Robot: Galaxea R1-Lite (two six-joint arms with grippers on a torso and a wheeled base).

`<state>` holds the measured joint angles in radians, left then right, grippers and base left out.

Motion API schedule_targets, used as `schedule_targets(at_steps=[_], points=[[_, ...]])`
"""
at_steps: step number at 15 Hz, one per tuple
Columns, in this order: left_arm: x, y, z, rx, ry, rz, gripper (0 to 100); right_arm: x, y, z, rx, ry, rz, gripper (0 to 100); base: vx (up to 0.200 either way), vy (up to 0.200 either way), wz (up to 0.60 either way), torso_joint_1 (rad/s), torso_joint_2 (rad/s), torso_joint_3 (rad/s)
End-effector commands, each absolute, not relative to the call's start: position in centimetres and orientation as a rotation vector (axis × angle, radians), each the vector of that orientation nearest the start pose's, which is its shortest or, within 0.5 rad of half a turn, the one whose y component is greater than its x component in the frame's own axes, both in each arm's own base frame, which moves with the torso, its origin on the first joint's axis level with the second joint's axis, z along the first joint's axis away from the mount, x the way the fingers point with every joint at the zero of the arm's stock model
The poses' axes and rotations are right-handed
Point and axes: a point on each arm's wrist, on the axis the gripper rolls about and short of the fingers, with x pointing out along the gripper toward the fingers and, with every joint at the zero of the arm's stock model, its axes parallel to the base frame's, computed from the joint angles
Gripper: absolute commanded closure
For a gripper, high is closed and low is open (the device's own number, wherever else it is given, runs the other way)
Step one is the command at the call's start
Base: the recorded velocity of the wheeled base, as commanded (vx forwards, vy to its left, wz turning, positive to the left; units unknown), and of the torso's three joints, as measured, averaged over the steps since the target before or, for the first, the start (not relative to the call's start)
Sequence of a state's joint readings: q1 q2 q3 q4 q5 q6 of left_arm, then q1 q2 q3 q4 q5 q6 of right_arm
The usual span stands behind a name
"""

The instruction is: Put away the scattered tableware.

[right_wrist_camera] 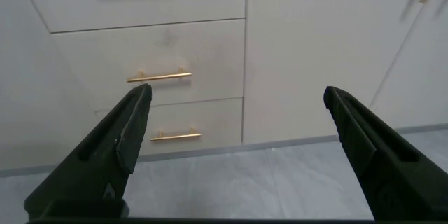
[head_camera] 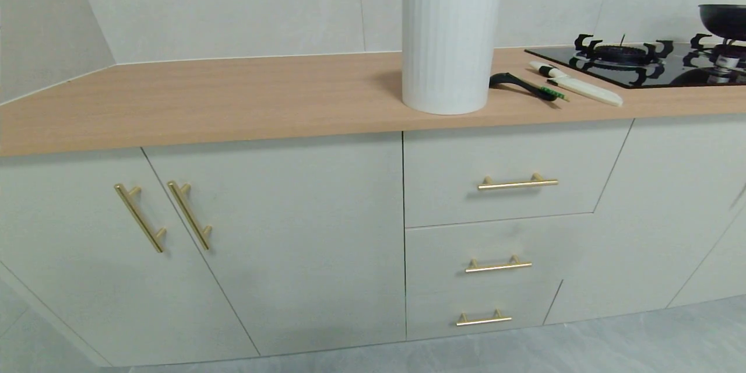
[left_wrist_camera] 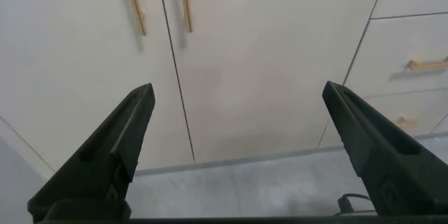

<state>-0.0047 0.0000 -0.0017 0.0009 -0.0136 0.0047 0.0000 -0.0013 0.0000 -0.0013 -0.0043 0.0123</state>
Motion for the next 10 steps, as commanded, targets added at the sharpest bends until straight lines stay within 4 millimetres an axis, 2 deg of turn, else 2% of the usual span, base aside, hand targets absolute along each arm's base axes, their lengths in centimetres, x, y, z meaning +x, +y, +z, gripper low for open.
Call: schedule_targets(at_steps=[1, 10], points=[[-2.29, -0.02, 7.57, 0.005, 0.000, -0.018, 0, -2.28, -0.01, 7.56, 0.012, -0.002, -0.005, 0, 0.000, 0.000, 0.00, 0.000, 0.00, 0.000], [-2.29, -0.02, 7.57, 0.006, 0.000, -0.018, 0, -2.28, -0.01, 7.56, 0.008, -0.002, -0.005, 0, 0.000, 0.000, 0.00, 0.000, 0.00, 0.000]])
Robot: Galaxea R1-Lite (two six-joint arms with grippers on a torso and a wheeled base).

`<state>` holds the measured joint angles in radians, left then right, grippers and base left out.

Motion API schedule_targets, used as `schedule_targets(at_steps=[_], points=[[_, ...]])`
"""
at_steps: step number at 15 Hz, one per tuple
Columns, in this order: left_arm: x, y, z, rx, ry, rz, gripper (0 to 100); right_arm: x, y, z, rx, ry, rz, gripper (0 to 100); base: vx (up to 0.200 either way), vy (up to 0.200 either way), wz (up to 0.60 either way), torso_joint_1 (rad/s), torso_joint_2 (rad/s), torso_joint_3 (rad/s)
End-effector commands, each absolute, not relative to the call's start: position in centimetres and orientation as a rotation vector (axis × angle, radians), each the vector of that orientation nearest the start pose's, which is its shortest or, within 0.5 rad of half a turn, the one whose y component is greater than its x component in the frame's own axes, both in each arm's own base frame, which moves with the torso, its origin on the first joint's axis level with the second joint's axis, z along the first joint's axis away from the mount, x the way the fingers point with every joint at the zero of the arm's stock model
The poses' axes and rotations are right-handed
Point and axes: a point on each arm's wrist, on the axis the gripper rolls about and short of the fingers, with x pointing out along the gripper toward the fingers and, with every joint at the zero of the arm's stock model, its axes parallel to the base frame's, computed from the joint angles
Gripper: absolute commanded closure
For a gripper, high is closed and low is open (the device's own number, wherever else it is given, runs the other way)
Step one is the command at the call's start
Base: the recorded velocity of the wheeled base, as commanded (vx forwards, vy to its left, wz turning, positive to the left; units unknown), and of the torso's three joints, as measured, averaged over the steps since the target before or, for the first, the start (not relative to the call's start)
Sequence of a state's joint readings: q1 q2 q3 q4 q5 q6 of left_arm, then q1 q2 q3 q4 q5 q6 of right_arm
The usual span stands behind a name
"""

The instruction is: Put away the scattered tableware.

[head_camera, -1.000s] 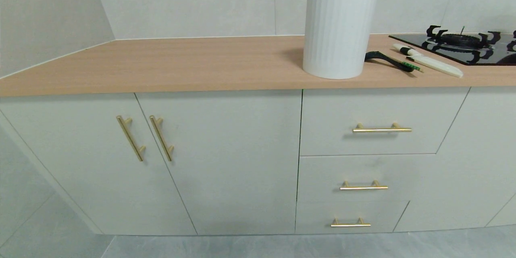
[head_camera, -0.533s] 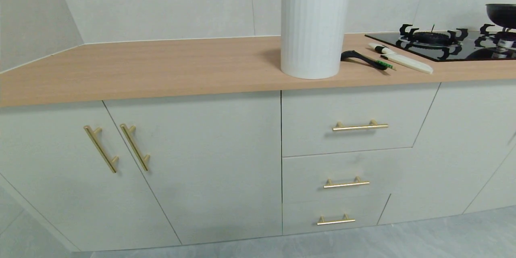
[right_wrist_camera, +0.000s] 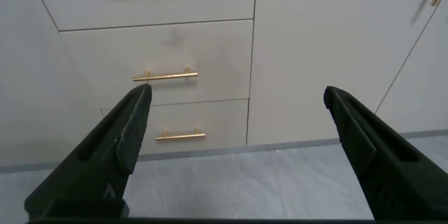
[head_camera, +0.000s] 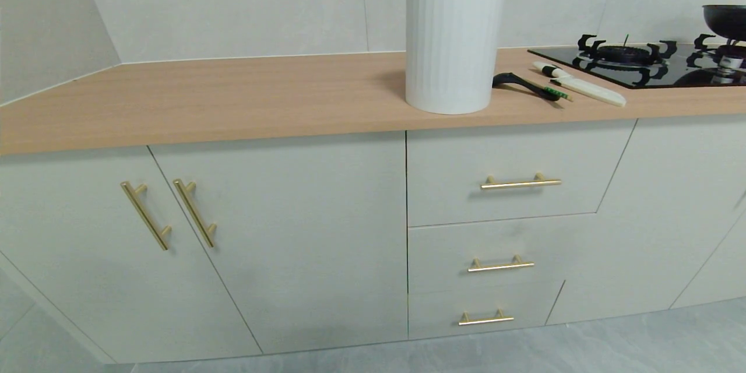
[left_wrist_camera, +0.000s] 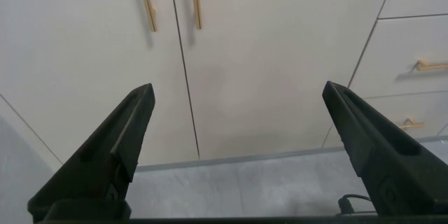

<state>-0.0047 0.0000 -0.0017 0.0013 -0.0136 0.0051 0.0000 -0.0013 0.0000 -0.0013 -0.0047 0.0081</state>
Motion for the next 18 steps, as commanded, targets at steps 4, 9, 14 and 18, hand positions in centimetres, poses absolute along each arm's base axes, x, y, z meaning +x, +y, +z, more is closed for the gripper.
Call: schedule_targets(at_steps=[4, 9, 14, 18], points=[[-2.3, 0.0, 7.6, 0.005, 0.000, -0.018, 0, -2.3, 0.0, 7.5, 0.006, 0.000, -0.003, 0, 0.000, 0.000, 0.00, 0.000, 0.00, 0.000], [-2.3, 0.0, 7.6, 0.005, 0.000, -0.018, 0, -2.3, 0.0, 7.5, -0.008, 0.000, -0.002, 0, 0.000, 0.000, 0.00, 0.000, 0.00, 0.000], [-2.3, 0.0, 7.6, 0.005, 0.000, -0.018, 0, -1.8, 0.3, 11.9, 0.008, 0.007, 0.136, 0, 0.000, 0.000, 0.00, 0.000, 0.00, 0.000], [-2.3, 0.0, 7.6, 0.005, 0.000, -0.018, 0, 1.8, 0.5, 15.9, 0.026, 0.173, 0.207, 0, 0.000, 0.000, 0.00, 0.000, 0.00, 0.000]])
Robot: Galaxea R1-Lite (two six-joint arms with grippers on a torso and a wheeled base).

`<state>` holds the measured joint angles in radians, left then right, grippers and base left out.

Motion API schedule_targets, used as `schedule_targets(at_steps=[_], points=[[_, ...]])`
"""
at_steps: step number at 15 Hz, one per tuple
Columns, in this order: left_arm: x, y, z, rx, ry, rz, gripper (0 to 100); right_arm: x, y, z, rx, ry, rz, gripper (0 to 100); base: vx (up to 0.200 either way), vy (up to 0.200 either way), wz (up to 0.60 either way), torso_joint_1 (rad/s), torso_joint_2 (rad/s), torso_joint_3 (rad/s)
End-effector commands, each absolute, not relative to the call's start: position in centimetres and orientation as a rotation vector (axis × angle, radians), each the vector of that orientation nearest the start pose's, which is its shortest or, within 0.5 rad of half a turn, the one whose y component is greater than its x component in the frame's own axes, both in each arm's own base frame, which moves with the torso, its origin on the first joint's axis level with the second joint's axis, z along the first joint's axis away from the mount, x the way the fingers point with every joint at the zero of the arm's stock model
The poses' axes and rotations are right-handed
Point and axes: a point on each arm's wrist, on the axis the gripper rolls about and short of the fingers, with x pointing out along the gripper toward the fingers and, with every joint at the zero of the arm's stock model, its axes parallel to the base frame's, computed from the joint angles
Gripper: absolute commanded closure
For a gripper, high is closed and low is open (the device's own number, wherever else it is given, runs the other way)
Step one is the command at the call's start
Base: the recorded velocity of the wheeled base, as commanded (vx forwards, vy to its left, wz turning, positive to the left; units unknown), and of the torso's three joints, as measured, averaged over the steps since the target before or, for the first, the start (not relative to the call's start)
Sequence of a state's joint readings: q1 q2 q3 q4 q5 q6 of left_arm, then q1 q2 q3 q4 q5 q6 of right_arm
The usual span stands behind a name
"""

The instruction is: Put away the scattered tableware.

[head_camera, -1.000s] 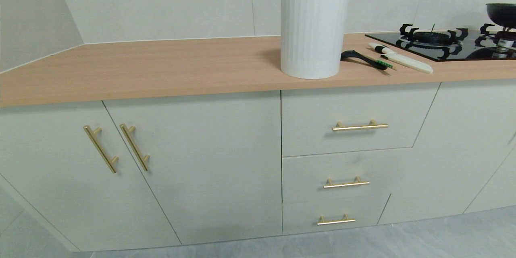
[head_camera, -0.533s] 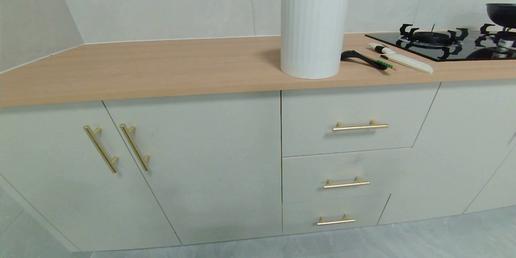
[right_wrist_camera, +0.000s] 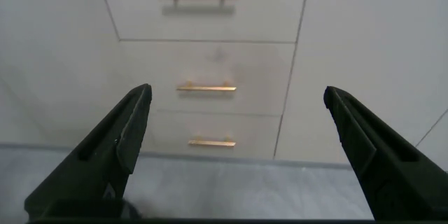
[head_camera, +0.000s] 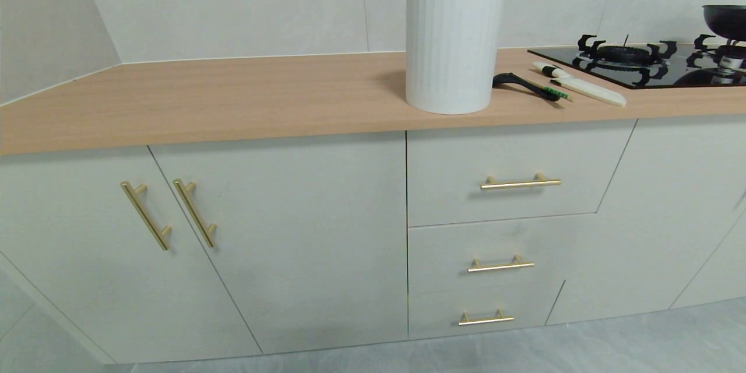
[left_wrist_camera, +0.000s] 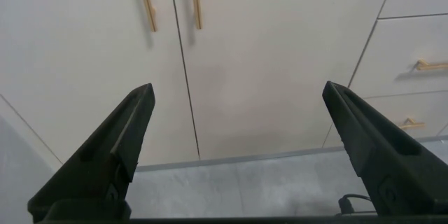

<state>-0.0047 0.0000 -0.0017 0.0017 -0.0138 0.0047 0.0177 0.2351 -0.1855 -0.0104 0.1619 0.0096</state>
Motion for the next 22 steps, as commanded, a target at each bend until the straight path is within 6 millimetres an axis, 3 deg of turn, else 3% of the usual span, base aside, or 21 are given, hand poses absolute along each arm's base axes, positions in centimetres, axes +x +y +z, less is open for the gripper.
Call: schedule_targets(at_steps=[1, 6, 8, 9, 11, 15, 18, 22], points=[[-2.3, 0.0, 7.6, 0.005, 0.000, -0.018, 0, 2.9, 0.5, 17.0, 0.039, 0.202, 0.209, 0, 0.000, 0.000, 0.00, 0.000, 0.00, 0.000], [-2.3, 0.0, 7.6, 0.005, 0.000, -0.018, 0, 7.0, 0.8, 19.6, 0.042, 0.308, 0.230, 0, 0.000, 0.000, 0.00, 0.000, 0.00, 0.000], [-2.3, 0.0, 7.6, 0.005, 0.000, -0.018, 0, 10.7, 1.0, 20.3, 0.036, 0.394, 0.237, 0, 0.000, 0.000, 0.00, 0.000, 0.00, 0.000], [-2.3, 0.0, 7.6, 0.005, 0.000, -0.018, 0, 11.4, 1.2, 20.4, 0.035, 0.408, 0.244, 0, 0.000, 0.000, 0.00, 0.000, 0.00, 0.000], [-2.3, 0.0, 7.6, 0.005, 0.000, -0.018, 0, 15.5, 2.3, 20.6, 0.026, 0.408, 0.300, 0, 0.000, 0.000, 0.00, 0.000, 0.00, 0.000], [-2.3, 0.0, 7.6, 0.006, 0.000, -0.018, 0, 21.6, 3.8, 19.8, 0.015, 0.416, 0.329, 0, 0.000, 0.000, 0.00, 0.000, 0.00, 0.000], [-2.3, 0.0, 7.6, 0.005, 0.000, -0.018, 0, 24.1, 5.3, 19.1, 0.004, 0.506, 0.369, 0, 0.000, 0.000, 0.00, 0.000, 0.00, 0.000], [-2.3, 0.0, 7.6, 0.005, 0.000, -0.018, 0, 25.7, 7.5, 16.1, -0.039, 0.619, 0.371, 0, 0.000, 0.000, 0.00, 0.000, 0.00, 0.000]])
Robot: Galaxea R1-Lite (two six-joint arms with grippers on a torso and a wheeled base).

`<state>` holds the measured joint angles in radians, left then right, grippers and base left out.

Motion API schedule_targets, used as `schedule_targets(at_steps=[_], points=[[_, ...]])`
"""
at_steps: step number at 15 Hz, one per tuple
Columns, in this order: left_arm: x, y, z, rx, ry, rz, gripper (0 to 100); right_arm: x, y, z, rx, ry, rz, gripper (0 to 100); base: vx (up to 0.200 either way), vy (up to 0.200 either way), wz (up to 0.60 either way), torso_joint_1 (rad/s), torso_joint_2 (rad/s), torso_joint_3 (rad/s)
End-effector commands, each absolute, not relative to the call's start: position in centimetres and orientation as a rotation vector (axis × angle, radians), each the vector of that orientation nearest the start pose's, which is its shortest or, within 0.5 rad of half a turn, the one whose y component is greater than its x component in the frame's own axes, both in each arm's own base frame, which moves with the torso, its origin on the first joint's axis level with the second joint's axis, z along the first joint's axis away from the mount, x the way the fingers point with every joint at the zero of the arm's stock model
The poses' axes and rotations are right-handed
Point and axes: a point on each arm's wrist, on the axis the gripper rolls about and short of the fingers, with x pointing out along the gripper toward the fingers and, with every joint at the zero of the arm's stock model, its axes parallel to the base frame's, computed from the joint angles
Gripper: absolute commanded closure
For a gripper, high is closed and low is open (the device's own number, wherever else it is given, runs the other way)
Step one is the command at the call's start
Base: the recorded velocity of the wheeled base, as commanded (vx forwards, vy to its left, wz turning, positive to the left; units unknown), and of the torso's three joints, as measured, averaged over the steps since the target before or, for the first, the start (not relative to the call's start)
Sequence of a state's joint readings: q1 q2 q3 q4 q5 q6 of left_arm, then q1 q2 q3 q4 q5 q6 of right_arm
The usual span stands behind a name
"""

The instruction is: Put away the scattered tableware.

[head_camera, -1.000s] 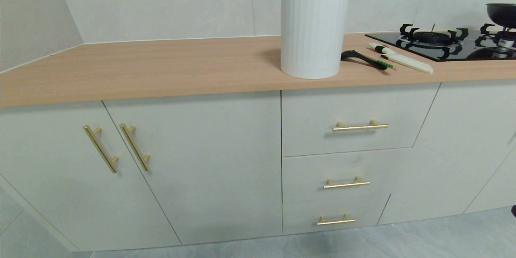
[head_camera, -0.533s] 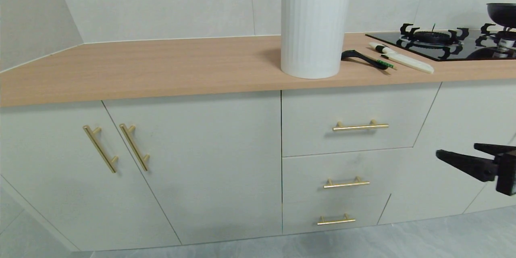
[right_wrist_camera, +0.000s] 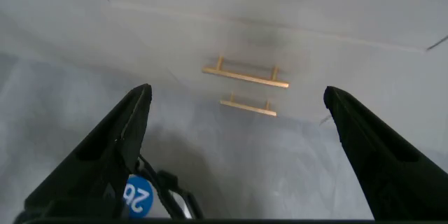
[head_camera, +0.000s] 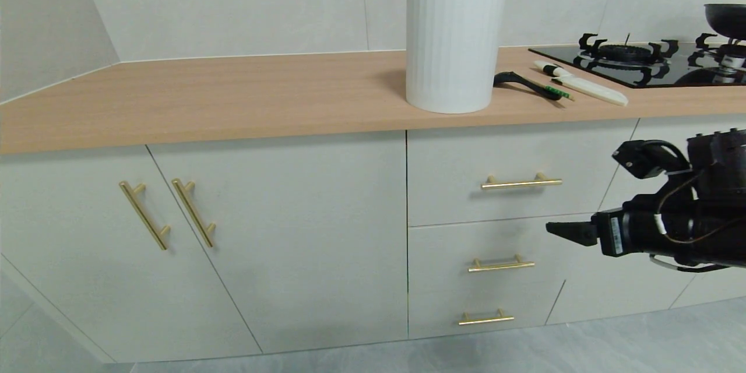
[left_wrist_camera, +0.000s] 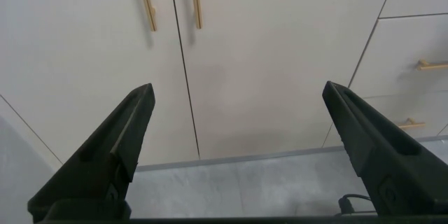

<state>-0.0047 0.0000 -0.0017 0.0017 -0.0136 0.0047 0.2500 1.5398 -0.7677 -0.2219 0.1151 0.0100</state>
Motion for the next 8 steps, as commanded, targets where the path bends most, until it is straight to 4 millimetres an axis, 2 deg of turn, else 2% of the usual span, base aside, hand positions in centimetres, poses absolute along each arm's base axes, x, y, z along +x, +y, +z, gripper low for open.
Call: schedule_targets(at_steps=[1, 2, 8], points=[[-2.3, 0.0, 7.6, 0.005, 0.000, -0.018, 0, 26.2, 8.3, 15.0, -0.064, 0.658, 0.355, 0, 0.000, 0.000, 0.00, 0.000, 0.00, 0.000], [-2.3, 0.0, 7.6, 0.005, 0.000, -0.018, 0, 26.8, 8.9, 13.6, -0.080, 0.703, 0.348, 0, 0.000, 0.000, 0.00, 0.000, 0.00, 0.000], [-2.3, 0.0, 7.6, 0.005, 0.000, -0.018, 0, 29.6, 9.7, 8.7, -0.088, 0.777, 0.320, 0, 0.000, 0.000, 0.00, 0.000, 0.00, 0.000]])
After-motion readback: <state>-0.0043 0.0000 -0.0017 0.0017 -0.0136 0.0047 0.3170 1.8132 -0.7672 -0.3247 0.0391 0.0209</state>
